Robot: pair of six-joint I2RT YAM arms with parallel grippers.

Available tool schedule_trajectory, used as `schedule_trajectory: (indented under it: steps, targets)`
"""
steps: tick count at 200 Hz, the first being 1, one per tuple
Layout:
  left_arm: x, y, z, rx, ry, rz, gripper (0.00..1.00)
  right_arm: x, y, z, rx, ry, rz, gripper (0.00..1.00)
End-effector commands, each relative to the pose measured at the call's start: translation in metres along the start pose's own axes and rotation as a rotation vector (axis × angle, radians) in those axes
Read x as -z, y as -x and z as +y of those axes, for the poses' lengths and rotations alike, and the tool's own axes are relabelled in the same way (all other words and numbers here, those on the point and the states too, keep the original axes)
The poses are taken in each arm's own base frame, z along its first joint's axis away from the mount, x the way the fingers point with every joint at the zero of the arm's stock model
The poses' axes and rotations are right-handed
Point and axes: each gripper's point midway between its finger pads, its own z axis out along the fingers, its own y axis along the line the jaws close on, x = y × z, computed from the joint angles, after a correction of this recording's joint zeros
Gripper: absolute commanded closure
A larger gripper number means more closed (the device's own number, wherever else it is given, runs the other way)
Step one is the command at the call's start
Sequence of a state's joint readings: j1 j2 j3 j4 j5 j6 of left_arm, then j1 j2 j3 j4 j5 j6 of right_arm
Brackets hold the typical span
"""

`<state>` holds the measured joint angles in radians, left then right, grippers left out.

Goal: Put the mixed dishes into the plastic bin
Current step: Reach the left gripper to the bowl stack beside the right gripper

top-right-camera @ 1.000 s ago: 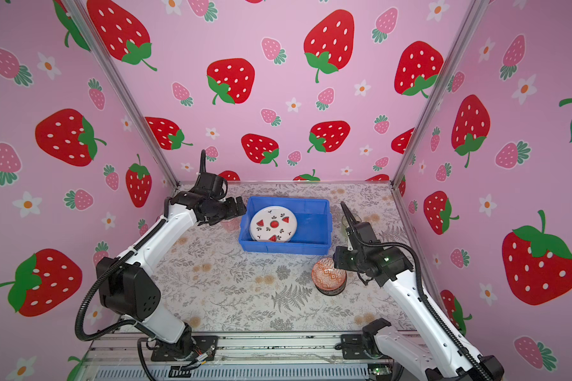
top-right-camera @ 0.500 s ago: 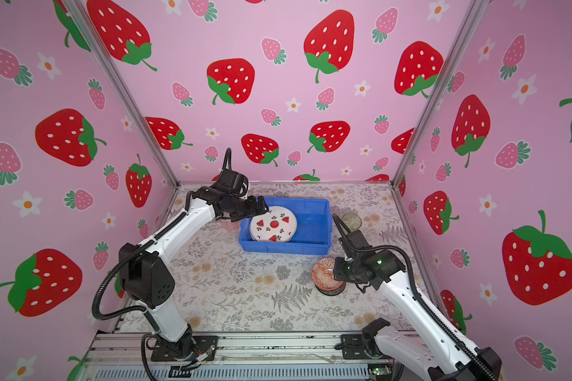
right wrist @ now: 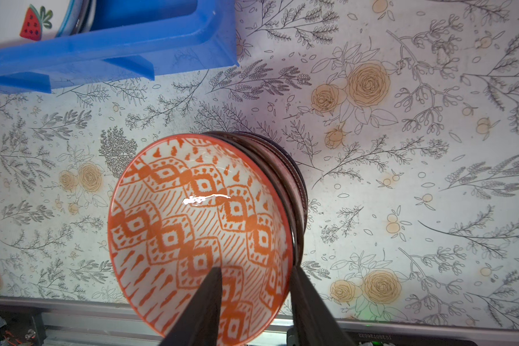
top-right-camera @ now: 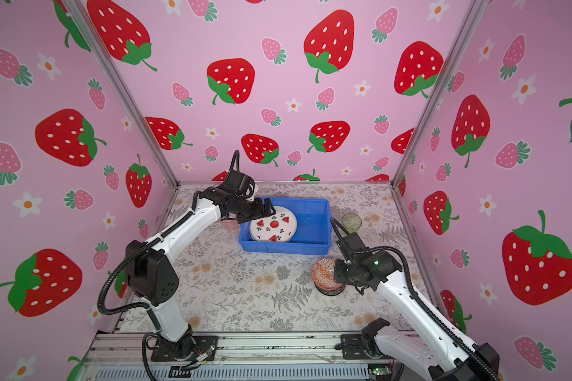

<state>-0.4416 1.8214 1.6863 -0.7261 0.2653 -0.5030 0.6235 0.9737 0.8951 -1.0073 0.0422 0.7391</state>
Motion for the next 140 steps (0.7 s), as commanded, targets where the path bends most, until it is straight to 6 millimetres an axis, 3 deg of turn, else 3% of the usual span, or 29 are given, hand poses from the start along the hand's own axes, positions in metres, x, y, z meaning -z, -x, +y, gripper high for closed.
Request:
schedule_trajectory:
  steps: [1, 39, 94, 140]
  targets:
    - [0.007, 0.005, -0.015, -0.025, -0.033, -0.015, 0.01, -0.005, -0.009, -0.007, -0.009, -0.036, 0.031, 0.59]
    - [0.007, -0.014, -0.026, -0.040, -0.048, 0.020, 0.01, -0.004, -0.007, -0.004, -0.004, -0.024, 0.016, 0.59]
    - [0.021, -0.067, -0.040, -0.032, -0.079, 0.083, 0.01, 0.006, 0.001, 0.000, 0.015, 0.002, -0.024, 0.58]
    - [0.036, -0.122, -0.069, -0.028, -0.160, 0.134, 0.01, 0.023, 0.017, 0.005, 0.024, 0.032, -0.103, 0.51]
